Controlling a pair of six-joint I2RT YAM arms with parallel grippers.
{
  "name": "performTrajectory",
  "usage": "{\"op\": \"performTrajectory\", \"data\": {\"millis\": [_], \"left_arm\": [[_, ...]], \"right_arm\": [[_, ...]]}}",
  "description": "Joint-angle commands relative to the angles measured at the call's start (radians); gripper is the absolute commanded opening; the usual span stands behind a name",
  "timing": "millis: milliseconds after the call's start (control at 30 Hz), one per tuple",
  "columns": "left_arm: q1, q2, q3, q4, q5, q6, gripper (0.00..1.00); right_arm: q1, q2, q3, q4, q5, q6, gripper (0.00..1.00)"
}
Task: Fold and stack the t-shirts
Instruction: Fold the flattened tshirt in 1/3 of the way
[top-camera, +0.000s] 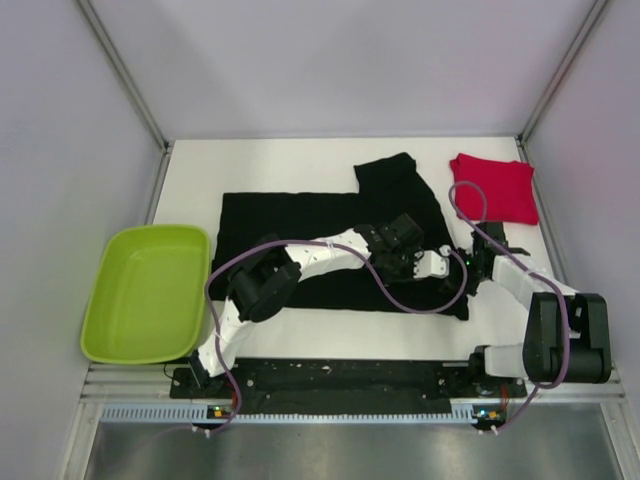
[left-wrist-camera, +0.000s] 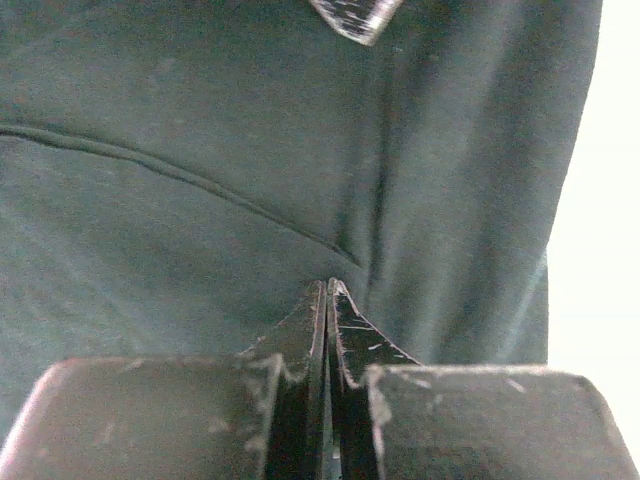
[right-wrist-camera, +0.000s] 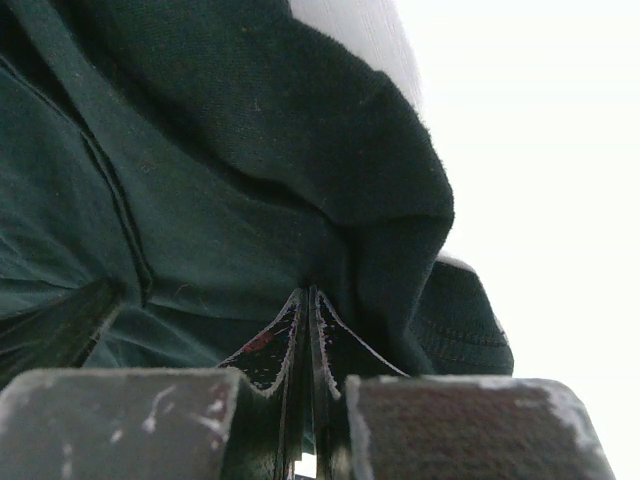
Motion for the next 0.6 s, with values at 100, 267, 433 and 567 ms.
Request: {"op": "performTrajectory", "data": {"millis": [100, 267, 433, 567], "left_arm": [[-0.001, 0.001, 0.041, -0.081, 0.138, 0.069, 0.38], [-0.001, 0.033, 0.061, -0.015, 0.072, 0.033, 0.3], [-0.003, 0.049, 0.056, 0.002, 0.044, 0.036, 0.12], [-0.004, 0.046, 0.049, -0.019, 0.047, 0.045, 0.0]], "right_arm": [[-0.02, -0.022, -0.025, -0.004, 0.034, -0.03, 0.0], [-0.02, -0.024, -0.031, -0.006, 0.031, -0.036, 0.0], [-0.02, -0.038, -0.037, -0.007, 0.031, -0.041, 0.0], [-0.02, -0.044, -0.037, -0.009, 0.034, -0.044, 0.0]]}}
